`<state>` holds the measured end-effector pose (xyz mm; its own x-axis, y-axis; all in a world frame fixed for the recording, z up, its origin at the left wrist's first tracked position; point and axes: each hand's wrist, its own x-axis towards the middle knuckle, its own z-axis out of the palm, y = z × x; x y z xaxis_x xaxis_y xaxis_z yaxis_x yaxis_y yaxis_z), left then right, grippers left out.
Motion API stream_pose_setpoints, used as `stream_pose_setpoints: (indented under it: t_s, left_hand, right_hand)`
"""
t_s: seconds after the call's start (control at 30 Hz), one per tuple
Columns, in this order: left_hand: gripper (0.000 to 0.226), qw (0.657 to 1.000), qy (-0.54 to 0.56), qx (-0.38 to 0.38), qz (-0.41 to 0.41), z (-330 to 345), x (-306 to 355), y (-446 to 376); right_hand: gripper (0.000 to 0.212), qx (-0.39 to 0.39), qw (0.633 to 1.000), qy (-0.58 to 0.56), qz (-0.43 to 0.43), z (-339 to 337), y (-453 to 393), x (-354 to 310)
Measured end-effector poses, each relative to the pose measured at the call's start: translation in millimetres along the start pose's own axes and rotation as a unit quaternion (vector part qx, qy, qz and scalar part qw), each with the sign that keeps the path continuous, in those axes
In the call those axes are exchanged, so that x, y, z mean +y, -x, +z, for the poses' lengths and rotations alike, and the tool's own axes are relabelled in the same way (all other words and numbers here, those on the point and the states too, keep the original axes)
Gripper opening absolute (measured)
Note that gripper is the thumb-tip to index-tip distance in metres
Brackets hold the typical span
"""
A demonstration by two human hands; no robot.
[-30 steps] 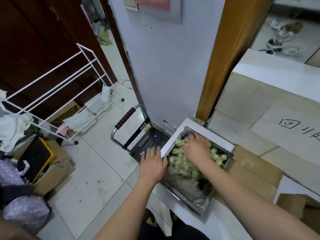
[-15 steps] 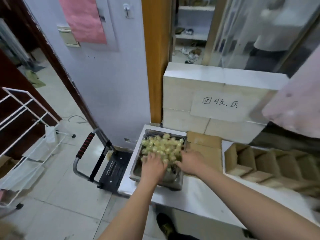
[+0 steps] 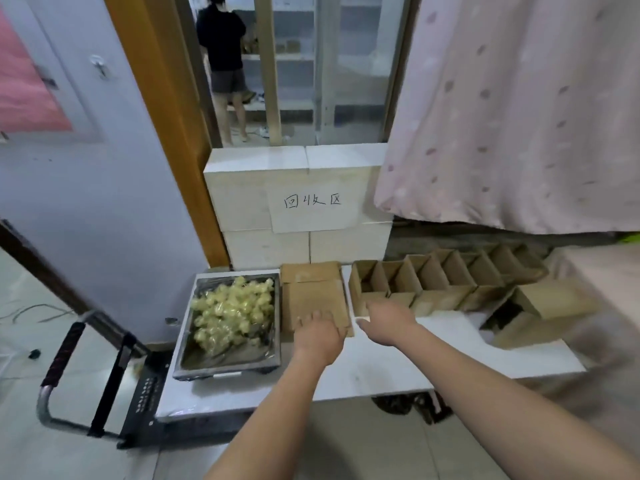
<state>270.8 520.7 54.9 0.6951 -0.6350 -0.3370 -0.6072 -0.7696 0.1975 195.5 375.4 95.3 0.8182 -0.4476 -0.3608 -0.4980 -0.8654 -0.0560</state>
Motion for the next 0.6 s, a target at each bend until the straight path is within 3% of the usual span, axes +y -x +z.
stream_pose_setpoints:
  t_s: [0.37, 0.6]
  left_hand:
    - [0.055, 0.997, -0.058, -0.012, 0.056, 24, 207, -33]
    - [0.059, 0.994, -0.065, -0.032, 0.079, 56, 334, -49]
  right_hand:
    - [0.056, 0.036, 0.997, -0.026, 0.065, 9, 46, 221]
    - [0.048, 0.029, 0.994, -0.062, 0.081, 18, 65, 353]
